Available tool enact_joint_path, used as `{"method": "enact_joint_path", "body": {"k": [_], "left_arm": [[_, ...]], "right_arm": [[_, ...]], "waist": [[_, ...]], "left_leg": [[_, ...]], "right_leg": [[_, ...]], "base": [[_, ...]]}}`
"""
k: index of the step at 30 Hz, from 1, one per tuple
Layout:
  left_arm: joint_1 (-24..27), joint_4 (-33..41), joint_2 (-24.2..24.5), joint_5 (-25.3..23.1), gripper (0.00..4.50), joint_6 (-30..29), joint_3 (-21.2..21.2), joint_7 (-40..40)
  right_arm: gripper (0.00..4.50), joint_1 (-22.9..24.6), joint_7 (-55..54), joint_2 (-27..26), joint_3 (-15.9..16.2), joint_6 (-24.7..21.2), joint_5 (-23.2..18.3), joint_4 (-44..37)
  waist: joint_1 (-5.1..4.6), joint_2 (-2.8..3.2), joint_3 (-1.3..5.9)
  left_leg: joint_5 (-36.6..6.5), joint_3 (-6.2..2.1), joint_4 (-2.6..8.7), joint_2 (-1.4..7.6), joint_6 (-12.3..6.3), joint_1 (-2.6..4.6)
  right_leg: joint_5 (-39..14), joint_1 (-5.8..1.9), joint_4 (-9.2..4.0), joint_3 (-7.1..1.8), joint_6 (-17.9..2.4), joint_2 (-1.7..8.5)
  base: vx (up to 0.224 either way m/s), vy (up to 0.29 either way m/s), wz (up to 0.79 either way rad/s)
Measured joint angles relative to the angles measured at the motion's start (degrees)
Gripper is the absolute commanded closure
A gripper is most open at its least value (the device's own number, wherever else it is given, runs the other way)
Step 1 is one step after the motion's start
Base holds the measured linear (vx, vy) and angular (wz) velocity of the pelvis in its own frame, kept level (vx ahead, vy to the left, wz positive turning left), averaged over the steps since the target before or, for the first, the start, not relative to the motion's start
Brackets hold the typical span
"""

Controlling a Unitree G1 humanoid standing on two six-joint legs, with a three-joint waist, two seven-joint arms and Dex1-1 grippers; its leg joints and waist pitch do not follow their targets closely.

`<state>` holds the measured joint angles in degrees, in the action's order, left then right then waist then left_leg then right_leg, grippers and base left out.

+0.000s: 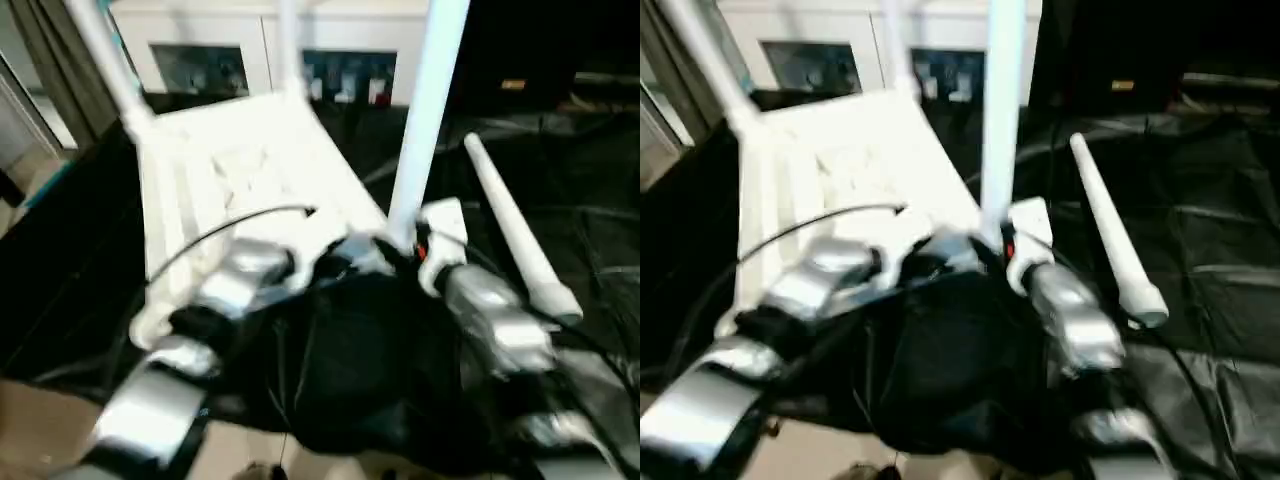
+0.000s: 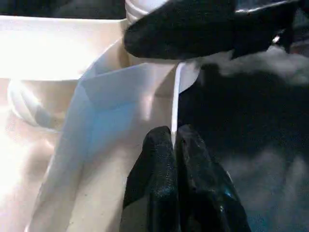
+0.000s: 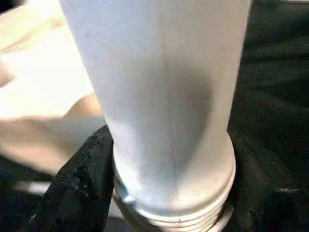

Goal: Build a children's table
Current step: Rotate leg to tighten

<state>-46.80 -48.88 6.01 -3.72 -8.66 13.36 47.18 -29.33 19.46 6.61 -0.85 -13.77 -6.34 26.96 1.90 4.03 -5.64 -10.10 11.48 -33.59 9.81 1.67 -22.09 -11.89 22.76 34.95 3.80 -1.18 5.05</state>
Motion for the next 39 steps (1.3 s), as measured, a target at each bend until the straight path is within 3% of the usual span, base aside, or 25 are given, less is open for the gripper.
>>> {"method": "enact_joint_path", "body": {"k": [3,4,8,13,18,25,30,32,34,39], "left_arm": [[0.0,-0.1,-0.2,0.0,4.5,0.1,-0.1,-0.2],[0.0,-0.1,-0.2,0.0,4.5,0.2,-0.1,-0.1],[0.7,0.5,1.1,0.0,4.5,1.6,0.0,2.0],[3.3,3.8,4.8,0.1,4.5,4.0,0.2,8.6],[6.7,8.7,10.2,2.4,4.5,5.8,1.8,20.1],[8.5,11.7,13.8,4.0,4.5,5.9,3.4,30.0],[8.8,12.5,15.1,4.3,4.5,5.4,3.4,32.0],[8.8,12.6,15.1,4.3,4.5,5.2,3.4,32.1],[8.8,12.6,15.1,4.4,4.5,5.2,3.4,32.1],[9.0,12.6,14.2,4.2,4.5,5.1,3.3,30.6]], "right_arm": [[1.72,0.0,-0.4,-0.2,-0.1,1.2,0.3,0.4],[1.16,0.2,-0.3,-0.2,-0.1,1.6,0.3,0.5],[0.79,1.1,3.9,0.3,0.1,2.9,0.2,-0.1],[0.79,3.5,14.4,4.7,2.8,3.0,-0.9,-3.3],[0.79,6.8,29.1,12.6,8.1,1.5,-3.9,-9.7],[0.79,7.9,40.3,16.8,11.2,0.8,-4.9,-13.3],[1.12,7.9,43.6,19.0,11.8,0.2,-6.3,-13.7],[1.17,7.9,43.7,18.9,12.1,0.2,-6.4,-13.8],[1.51,7.9,43.7,18.9,12.1,0.2,-6.4,-13.8],[1.64,9.1,41.3,17.0,11.3,-0.3,-6.2,-14.5]], "waist": [[0.08,0.15,0.1],[0.11,0.15,0.1],[0.05,0.17,0.11],[-0.14,0.18,0.1],[0.65,0.18,0.06],[1.65,0.13,0.03],[1.49,-0.32,-0.24],[1.46,-0.32,-0.24],[1.49,-0.35,-0.25],[1.45,-0.35,-0.25]], "left_leg": [[0.0,0.0,0.04,0.0,-0.03,-0.01],[0.1,-0.01,0.05,0.0,-0.11,-0.01],[0.1,-0.01,0.07,0.02,-0.17,-0.04],[0.1,0.0,0.08,0.05,-0.26,-0.16],[0.1,-0.01,0.1,0.09,-0.32,-0.34],[0.1,0.0,-0.04,0.07,-0.35,-0.46],[0.1,0.01,-0.05,0.09,-0.33,-0.44],[0.1,0.02,-0.04,0.09,-0.33,-0.44],[0.1,0.02,-0.03,0.09,-0.33,-0.45],[0.1,0.02,-0.06,0.09,-0.33,-0.4]], "right_leg": [[0.1,-0.01,-0.02,0.03,0.0,0.01],[0.1,0.0,-0.02,0.05,0.0,0.01],[0.1,0.04,-0.01,0.07,0.0,0.01],[0.1,0.19,-0.01,0.07,0.1,-0.01],[0.0,0.3,-0.02,0.17,0.2,-0.01],[0.0,0.35,-0.01,0.15,0.1,0.04],[0.0,0.35,0.04,0.14,0.1,0.03],[0.0,0.36,0.03,0.13,0.1,0.03],[0.0,0.36,0.02,0.14,0.1,0.03],[0.0,0.33,0.04,0.12,0.1,0.03]], "base": [[0.0,0.0,0.0],[0.0,0.0,0.0],[0.0,0.0,0.0],[0.0,0.0,0.0],[0.0,0.0,0.0],[0.0,0.0,0.0],[0.0,0.0,0.0],[0.0,0.0,0.0],[0.0,0.0,0.0],[0.0,0.0,0.0]]}}
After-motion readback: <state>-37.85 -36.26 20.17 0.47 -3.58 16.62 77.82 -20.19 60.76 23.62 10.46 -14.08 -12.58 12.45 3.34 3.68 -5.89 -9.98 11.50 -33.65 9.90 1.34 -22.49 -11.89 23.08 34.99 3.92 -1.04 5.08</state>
